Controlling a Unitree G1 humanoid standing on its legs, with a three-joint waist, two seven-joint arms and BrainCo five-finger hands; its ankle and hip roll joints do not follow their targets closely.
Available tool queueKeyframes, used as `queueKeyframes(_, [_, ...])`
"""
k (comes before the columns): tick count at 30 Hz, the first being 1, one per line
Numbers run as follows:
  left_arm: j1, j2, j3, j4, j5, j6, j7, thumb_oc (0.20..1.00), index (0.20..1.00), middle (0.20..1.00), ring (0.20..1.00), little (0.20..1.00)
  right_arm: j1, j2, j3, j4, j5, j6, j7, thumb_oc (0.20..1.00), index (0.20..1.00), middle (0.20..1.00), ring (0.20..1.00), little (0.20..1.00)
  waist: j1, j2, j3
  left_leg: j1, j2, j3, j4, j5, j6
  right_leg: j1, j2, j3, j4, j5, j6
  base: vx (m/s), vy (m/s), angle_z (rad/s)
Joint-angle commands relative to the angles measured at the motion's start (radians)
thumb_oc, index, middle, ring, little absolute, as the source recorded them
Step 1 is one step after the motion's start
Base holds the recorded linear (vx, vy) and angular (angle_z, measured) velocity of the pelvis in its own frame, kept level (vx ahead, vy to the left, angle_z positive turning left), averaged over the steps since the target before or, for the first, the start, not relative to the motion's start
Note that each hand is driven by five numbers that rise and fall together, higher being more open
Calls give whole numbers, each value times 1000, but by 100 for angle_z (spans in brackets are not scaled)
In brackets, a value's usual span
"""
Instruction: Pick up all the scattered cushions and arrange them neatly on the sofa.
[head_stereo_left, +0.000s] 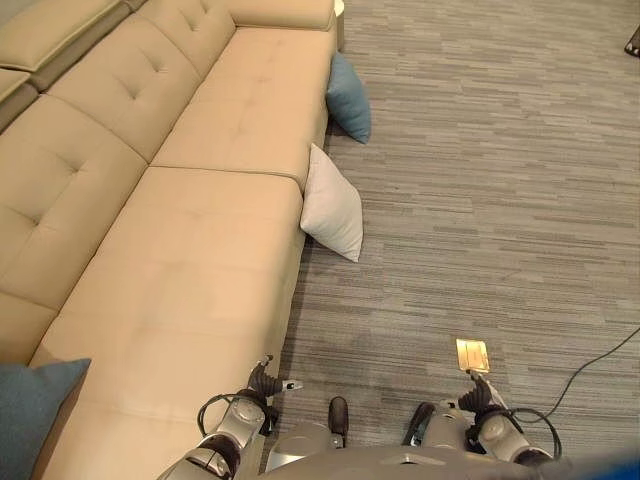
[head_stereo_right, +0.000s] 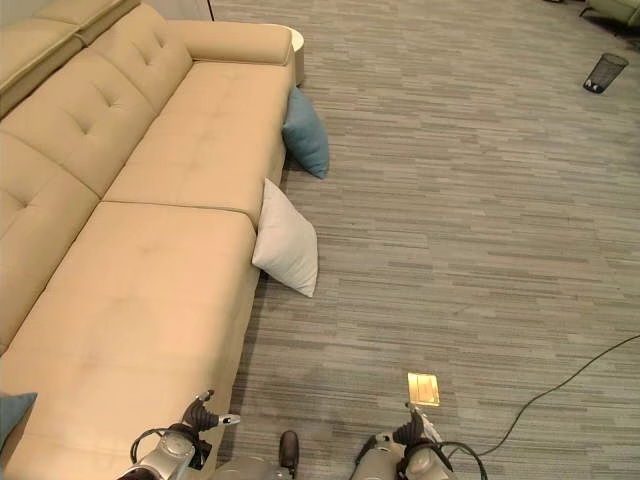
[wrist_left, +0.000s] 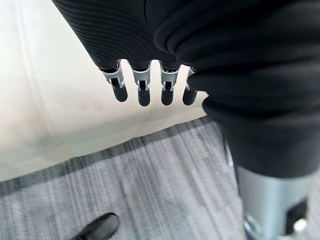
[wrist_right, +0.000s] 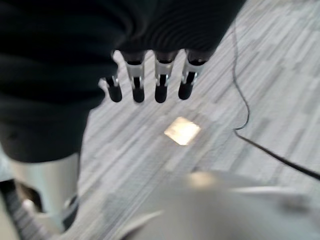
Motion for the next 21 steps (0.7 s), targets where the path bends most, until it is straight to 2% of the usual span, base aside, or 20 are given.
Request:
queueKeyframes(1, [-11, -16, 40, -18, -13, -25, 10, 1000, 1000, 1000, 1000, 1000, 14, -37, 22, 2, -20, 8, -9, 1000, 1000, 1000, 1000, 1000, -1, 17, 22, -28, 44, -48, 102, -84, -69, 65, 60, 18, -176, 150, 11, 375, -257, 16])
queueKeyframes(3, [2, -25, 52, -3, -7, -28, 16, 1000, 1000, 1000, 1000, 1000, 13, -43, 27, 3, -34, 11, -16, 1000, 1000, 1000, 1000, 1000, -8, 8, 5, 13, 37, -64, 99, -120, -77, 78, 50, 20, -219, 195, 20, 333, -220, 30])
queueKeyframes(6, [8, -39, 56, -2, -18, -29, 18, 1000, 1000, 1000, 1000, 1000, 11, -48, 27, 9, -29, 5, -13, 1000, 1000, 1000, 1000, 1000, -3, 12, -13, 24, 58, -79, 142, -145, -95, 104, 68, 23, -222, 185, -5, 284, -245, 45])
queueKeyframes(7, [9, -46, 55, 0, -25, -31, 13, 1000, 1000, 1000, 1000, 1000, 5, -53, 30, 17, -24, 1, -13, 1000, 1000, 1000, 1000, 1000, 2, 15, -18, 6, 71, -80, 208, -139, -112, 126, 85, 19, -233, 173, -17, 171, -266, 45])
queueKeyframes(8, [8, -47, 54, 0, -28, -32, 11, 1000, 1000, 1000, 1000, 1000, 3, -56, 27, 23, -19, -1, -11, 1000, 1000, 1000, 1000, 1000, 8, 14, -18, -19, 82, -80, 275, -120, -127, 145, 97, 14, -241, 161, -29, 162, -330, 16])
queueKeyframes(9, [5, -47, 50, -2, -31, -34, 0, 1000, 1000, 1000, 1000, 1000, -3, -60, 19, 29, -11, -1, -9, 1000, 1000, 1000, 1000, 1000, 21, 14, -10, -67, 105, -78, 380, -74, -150, 177, 115, 11, -248, 146, -48, 92, -297, -1])
queueKeyframes(11, [2, -45, 39, -20, -37, -39, -15, 1000, 1000, 1000, 1000, 1000, -9, -74, 13, 37, 1, -4, -9, 1000, 1000, 1000, 1000, 1000, 37, 2, 4, -148, 119, -72, 538, -7, -163, 219, 115, -6, -271, 128, -71, 92, -264, -13])
queueKeyframes(12, [3, -43, 38, -24, -36, -37, -17, 1000, 1000, 1000, 1000, 1000, -11, -84, 7, 47, 6, -4, -8, 1000, 1000, 1000, 1000, 1000, 48, 9, 15, -173, 141, -64, 607, 1, -168, 247, 135, -10, -282, 116, -86, 155, -247, -25])
queueKeyframes(13, [0, -40, 32, -29, -26, -44, -36, 1000, 1000, 1000, 1000, 1000, -74, -162, -34, 109, 47, 3, 13, 1000, 1000, 1000, 1000, 1000, 60, 7, 19, -196, 152, -57, 635, 10, -169, 269, 143, -19, -292, 103, -93, 175, -221, -22])
queueKeyframes(15, [4, -53, 28, -27, -11, -38, -28, 1000, 1000, 1000, 1000, 1000, -51, -172, -26, 116, 70, -21, 23, 1000, 1000, 1000, 1000, 1000, 72, 1, 27, -241, 149, -39, 616, -10, -157, 288, 156, -3, -302, 80, -95, 190, -143, -6])
queueKeyframes(17, [-3, -62, 15, -13, 5, -21, -30, 1000, 1000, 1000, 1000, 1000, -44, -155, -15, 120, 70, -21, 15, 1000, 1000, 1000, 1000, 1000, 76, -3, 23, -269, 130, -15, 495, -44, -140, 308, 168, 8, -312, 63, -80, 260, -91, -3])
queueKeyframes(18, [-2, -64, 12, -12, 5, -19, -26, 1000, 1000, 1000, 1000, 1000, -38, -150, -11, 122, 68, -22, 9, 1000, 1000, 1000, 1000, 1000, 79, 0, 21, -269, 124, -13, 436, -37, -138, 314, 173, 14, -312, 58, -76, 279, -52, -16])
queueKeyframes(20, [0, -70, 13, -6, 3, -20, -22, 1000, 1000, 1000, 1000, 1000, -22, -139, -1, 128, 62, -24, 4, 1000, 1000, 1000, 1000, 1000, 90, 15, 11, -274, 93, -22, 262, 36, -134, 337, 202, 28, -318, 41, -67, 316, -38, -21])
queueKeyframes(21, [4, -69, 16, -3, 1, -20, -23, 1000, 1000, 1000, 1000, 1000, -17, -131, 6, 138, 55, -20, 6, 1000, 1000, 1000, 1000, 1000, 102, 27, 2, -303, 75, -30, 180, 103, -141, 361, 239, 45, -317, 20, -69, 380, -74, -28])
